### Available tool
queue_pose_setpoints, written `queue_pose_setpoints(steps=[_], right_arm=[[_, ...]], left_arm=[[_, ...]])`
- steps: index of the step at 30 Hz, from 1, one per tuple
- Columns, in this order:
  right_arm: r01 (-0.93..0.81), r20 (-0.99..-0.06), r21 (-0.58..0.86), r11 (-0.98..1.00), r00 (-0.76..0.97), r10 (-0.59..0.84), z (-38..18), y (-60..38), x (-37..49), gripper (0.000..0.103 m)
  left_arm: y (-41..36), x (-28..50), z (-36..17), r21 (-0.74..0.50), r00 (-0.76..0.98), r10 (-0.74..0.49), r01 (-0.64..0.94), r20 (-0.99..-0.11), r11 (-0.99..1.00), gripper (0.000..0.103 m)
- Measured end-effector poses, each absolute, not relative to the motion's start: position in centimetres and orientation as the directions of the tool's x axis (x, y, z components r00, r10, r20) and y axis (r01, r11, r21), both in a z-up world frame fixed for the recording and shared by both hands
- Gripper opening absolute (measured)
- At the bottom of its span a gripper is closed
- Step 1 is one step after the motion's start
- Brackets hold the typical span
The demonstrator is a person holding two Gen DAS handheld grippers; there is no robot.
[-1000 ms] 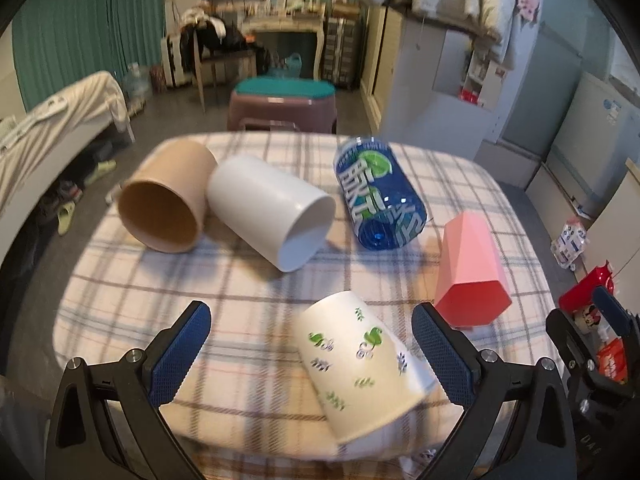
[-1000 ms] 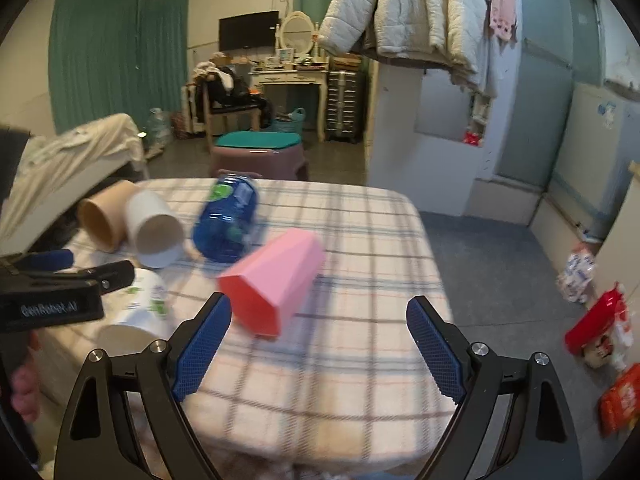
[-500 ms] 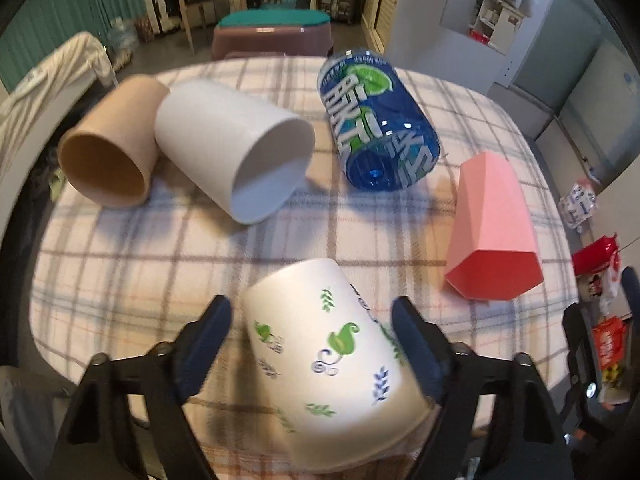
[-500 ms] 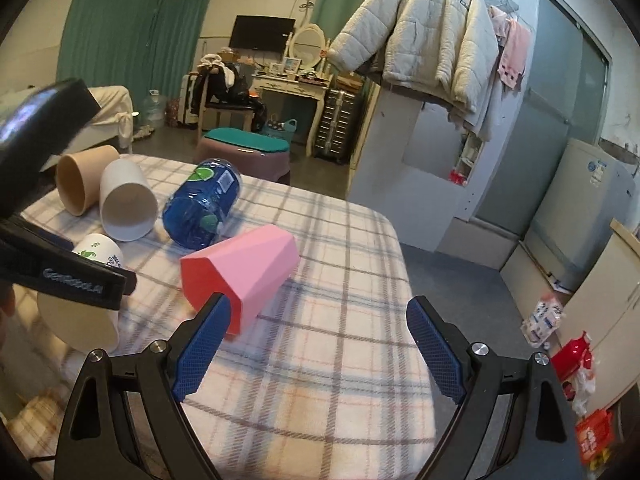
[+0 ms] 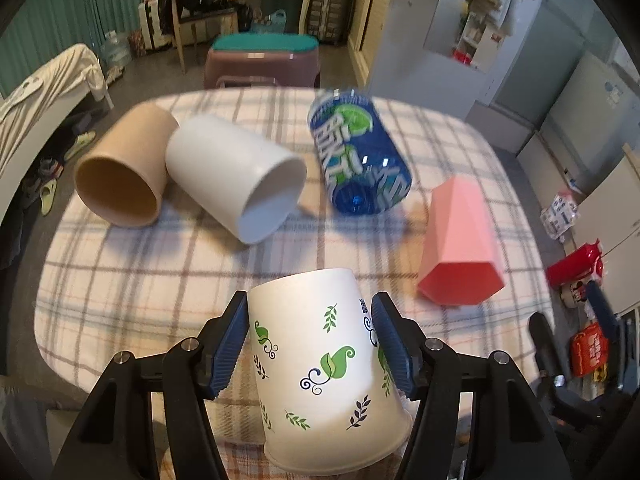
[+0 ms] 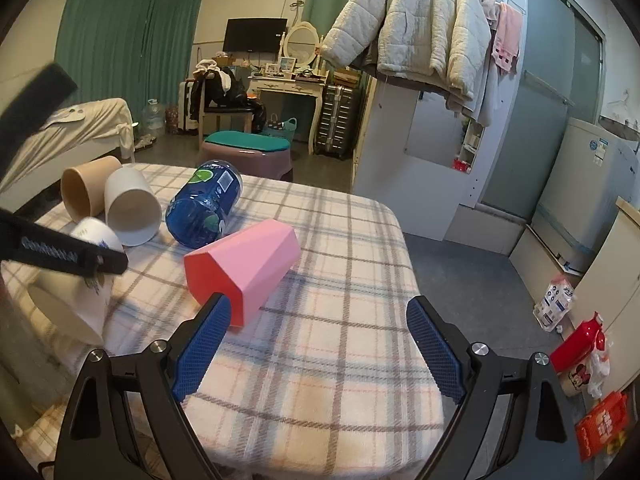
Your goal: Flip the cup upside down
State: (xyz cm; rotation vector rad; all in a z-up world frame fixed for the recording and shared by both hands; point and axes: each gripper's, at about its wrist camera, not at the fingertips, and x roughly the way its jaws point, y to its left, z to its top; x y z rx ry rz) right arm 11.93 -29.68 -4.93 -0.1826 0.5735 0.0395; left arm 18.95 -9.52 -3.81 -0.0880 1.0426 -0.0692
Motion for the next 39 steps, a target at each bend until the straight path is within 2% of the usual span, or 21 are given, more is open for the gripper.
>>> queue_pose_setpoints(steps=[7, 13, 17, 22, 30, 39], right_arm=[[-0.114, -0.595, -0.035, 0.993, 0.801, 0.071, -5.8, -30.2, 12.2, 0.090], [-0.112, -0.603, -0.041, 0.993, 0.795, 0.064, -6.2, -29.6, 11.9, 0.090], [-0.104, -0.614, -0.044, 0.994, 0.787, 0.055, -6.7, -29.6, 12.0, 0.090], [-0.090, -0.635, -0.050, 0.995, 0.771, 0.038, -7.8, -30.0, 12.3, 0.090], [-0.084, -0.658, -0.049, 0.995, 0.753, 0.031, -9.1, -30.5, 13.2, 0.090], [-0.077, -0.665, -0.042, 0.996, 0.746, 0.029, -9.5, -30.6, 13.6, 0.090]], left_arm=[[-9.9, 18.0, -1.6, -0.094, 0.610, -0.111, 0.060, -0.785, 0.994, 0.064], [-11.5, 19.1, -1.6, -0.056, 0.664, -0.119, 0.115, -0.739, 0.992, 0.064], [-12.1, 19.7, -1.3, -0.053, 0.724, -0.156, 0.163, -0.672, 0.985, 0.064], [-13.2, 20.6, -1.7, 0.024, 0.786, -0.146, 0.200, -0.601, 0.979, 0.064], [-12.4, 22.3, -4.6, -0.006, 0.774, -0.144, 0.178, -0.617, 0.984, 0.063], [-12.9, 19.7, -5.7, 0.019, 0.768, -0.162, 0.222, -0.620, 0.975, 0.061]])
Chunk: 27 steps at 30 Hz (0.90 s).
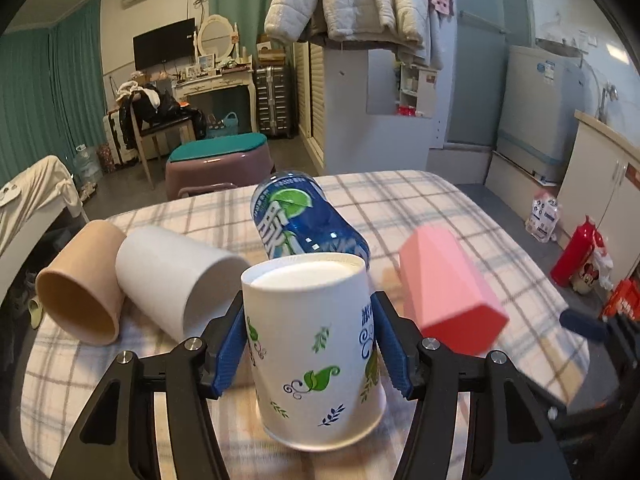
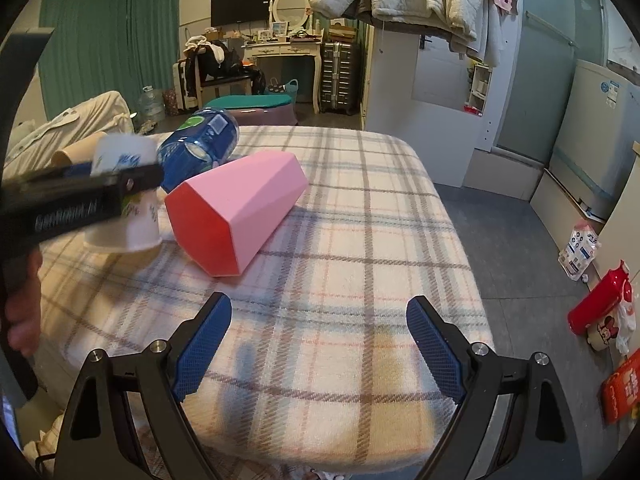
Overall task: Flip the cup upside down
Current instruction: 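Lower the cup onto the table rim-up and open the left tool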
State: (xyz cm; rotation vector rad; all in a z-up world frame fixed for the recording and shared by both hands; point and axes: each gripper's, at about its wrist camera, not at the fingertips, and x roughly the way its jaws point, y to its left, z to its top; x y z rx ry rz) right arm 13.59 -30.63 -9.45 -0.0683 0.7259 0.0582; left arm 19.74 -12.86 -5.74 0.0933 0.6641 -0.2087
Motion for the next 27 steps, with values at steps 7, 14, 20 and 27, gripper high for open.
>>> queue_pose_setpoints(steps=[7, 14, 20, 27], right_arm=[[-0.083, -0.654, -0.043, 0.996, 0.756, 0.035, -8.8, -30.3, 12.6, 0.090], [-0.089, -0.642, -0.051, 0.995, 0.766, 0.036, -7.9, -29.9, 11.3, 0.090], [-0.084, -0.619, -0.020, 0.996, 0.784, 0.054, -6.3, -30.3, 9.8, 0.090], [-0.069, -0.536, -0.028, 0.997, 0.843, 0.043, -3.1, -29.7, 6.5, 0.090]], left_arm=[[-12.1, 18.3, -5.9, 0.000, 0.748, -0.161, 0.210, -0.644, 0.978, 0.061], [-12.0, 17.2, -5.2, -0.027, 0.750, -0.181, 0.213, -0.636, 0.977, 0.087], [-12.1, 15.4, -3.6, -0.011, 0.777, -0.190, 0.229, -0.601, 0.973, 0.087], [-10.8, 12.5, -0.8, -0.037, 0.818, -0.220, 0.237, -0.532, 0.971, 0.087]])
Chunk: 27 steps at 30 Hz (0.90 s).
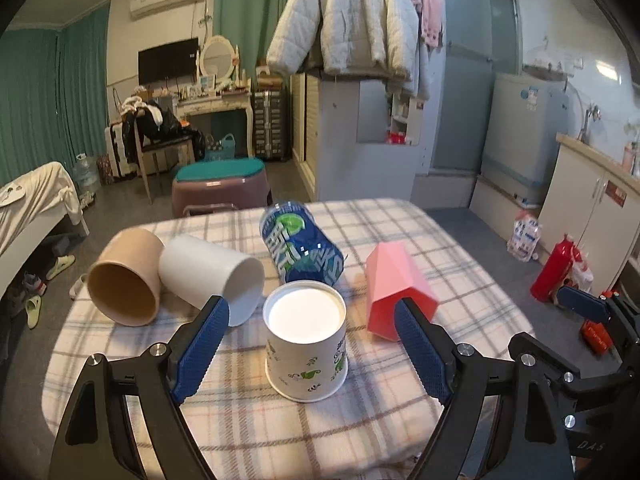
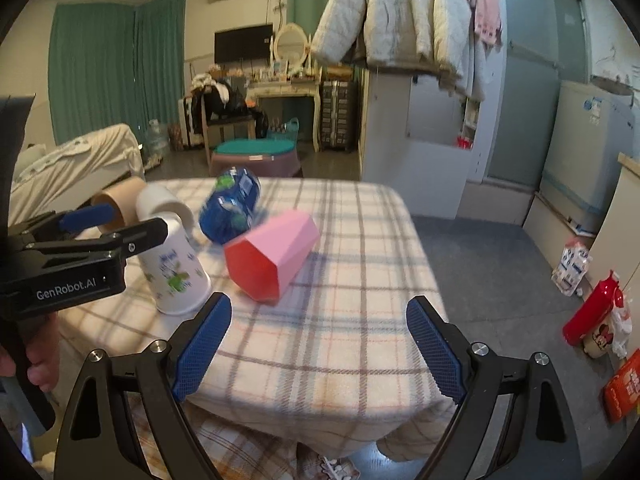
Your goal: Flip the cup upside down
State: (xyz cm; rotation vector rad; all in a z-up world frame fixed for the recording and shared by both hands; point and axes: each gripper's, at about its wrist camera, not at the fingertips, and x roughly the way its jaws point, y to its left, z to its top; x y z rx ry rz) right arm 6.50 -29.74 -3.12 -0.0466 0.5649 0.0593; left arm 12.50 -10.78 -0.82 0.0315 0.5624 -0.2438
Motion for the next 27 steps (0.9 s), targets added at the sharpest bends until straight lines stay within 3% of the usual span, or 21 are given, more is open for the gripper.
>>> queue_pose_setpoints(steps=[10, 20, 22, 23, 27], right_arm=[[-0.088, -0.447, 0.001, 0.996, 0.891, 0.079, 0.6, -27.5, 2.1, 0.090], [-0.141, -0.406, 0.001, 0.990, 0.905, 0.129, 0.8, -25.1, -0.6, 0.090], [-0.154, -0.407, 0.011, 0.988, 0.902, 0.145, 0.3, -24.8, -0.6, 0.090], [-0.159, -0.407, 0.017, 0.987, 0.900, 0.152, 0.1, -24.7, -0.5, 0.090], [-0.176, -0.421, 0.030, 0.984, 0.891, 0.173, -0.7, -24.0, 0.1, 0.090]], left_arm=[[-8.0, 7.1, 3.2, -0.073, 0.868, -0.259, 0.252, -0.424, 0.965, 0.087], [-4.8, 3.3, 3.1, -0.083, 0.899, -0.214, 0.197, -0.383, 0.977, 0.088], [-4.3, 2.8, 2.6, -0.084, 0.908, -0.194, 0.175, -0.372, 0.981, 0.094], [-3.8, 2.5, 2.3, -0.082, 0.917, -0.173, 0.153, -0.359, 0.985, 0.102], [-3.0, 1.9, 1.2, -0.062, 0.932, -0.109, 0.093, -0.345, 0.994, 0.103]])
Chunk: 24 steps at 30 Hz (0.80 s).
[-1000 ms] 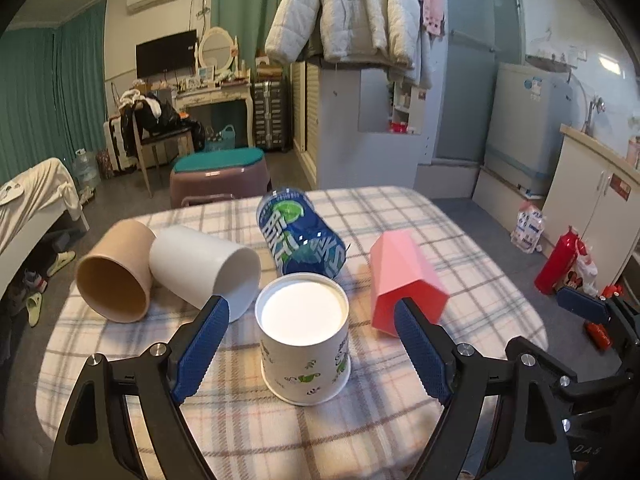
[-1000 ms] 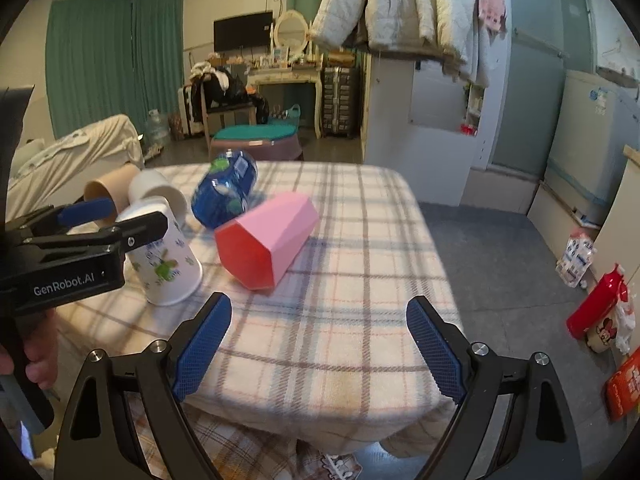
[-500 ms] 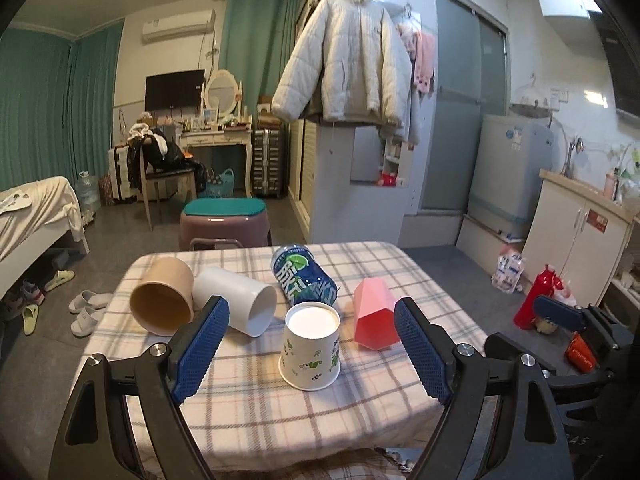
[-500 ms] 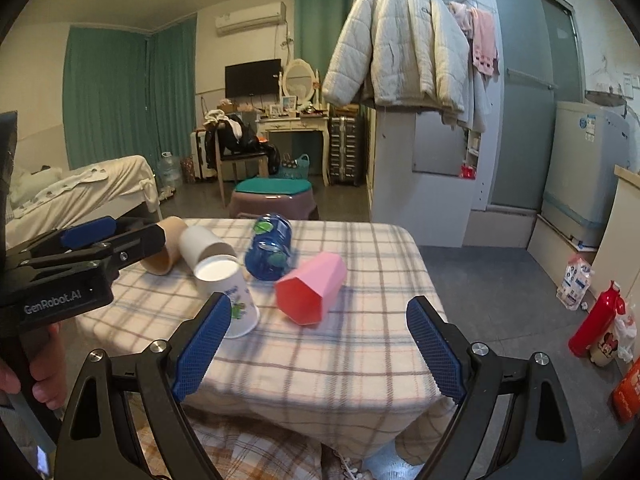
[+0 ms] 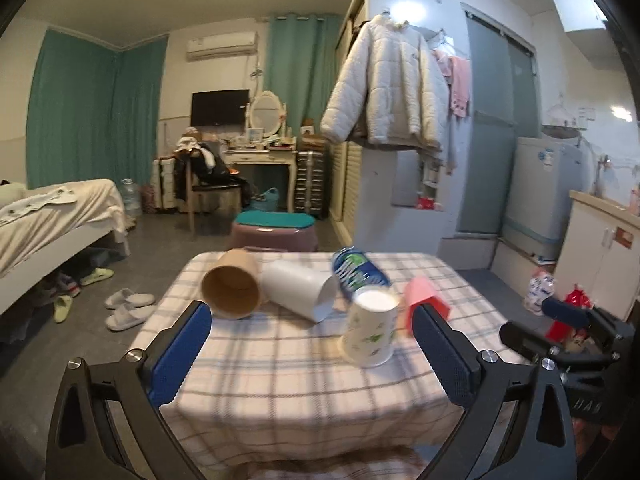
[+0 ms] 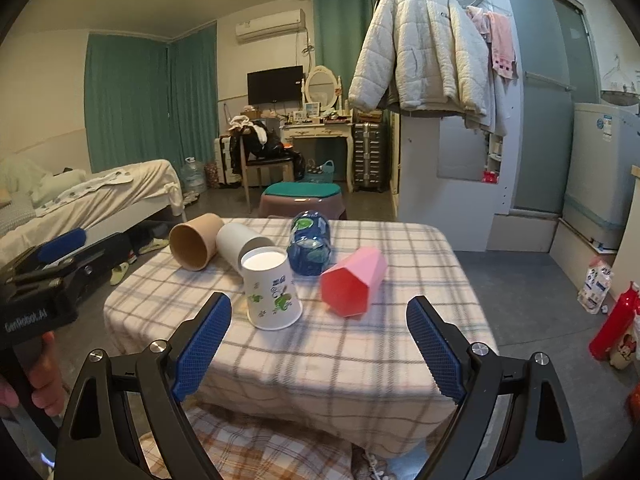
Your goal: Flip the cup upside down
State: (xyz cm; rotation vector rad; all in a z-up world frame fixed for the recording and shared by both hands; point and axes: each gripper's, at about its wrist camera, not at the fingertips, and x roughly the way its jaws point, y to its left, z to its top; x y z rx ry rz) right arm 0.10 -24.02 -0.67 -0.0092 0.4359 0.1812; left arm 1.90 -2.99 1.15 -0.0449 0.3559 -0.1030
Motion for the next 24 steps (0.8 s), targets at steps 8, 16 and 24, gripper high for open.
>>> queue_pose_setpoints(steps=[8, 16, 24], right_arm=[[-0.193, -0.449, 0.022, 0.981, 0.875, 0.182, -2.2, -22.8, 1.5, 0.096], [-0.189, -0.478, 0.033, 0.981, 0.859, 0.182, -3.6, -22.3, 2.0, 0.100], [-0.167, -0.472, 0.042, 0.985, 0.866, 0.167, -3.8, -22.5, 2.0, 0.103]], left_arm=[[-1.5, 1.4, -1.2, -0.055, 0.931, -0.060, 0.043, -0.360, 0.998, 0.103], [-0.7, 1.5, -1.6, -0.067, 0.928, -0.041, 0.017, -0.371, 0.998, 0.103], [-0.5, 1.2, -2.0, -0.065, 0.924, -0.035, 0.012, -0.381, 0.998, 0.103]])
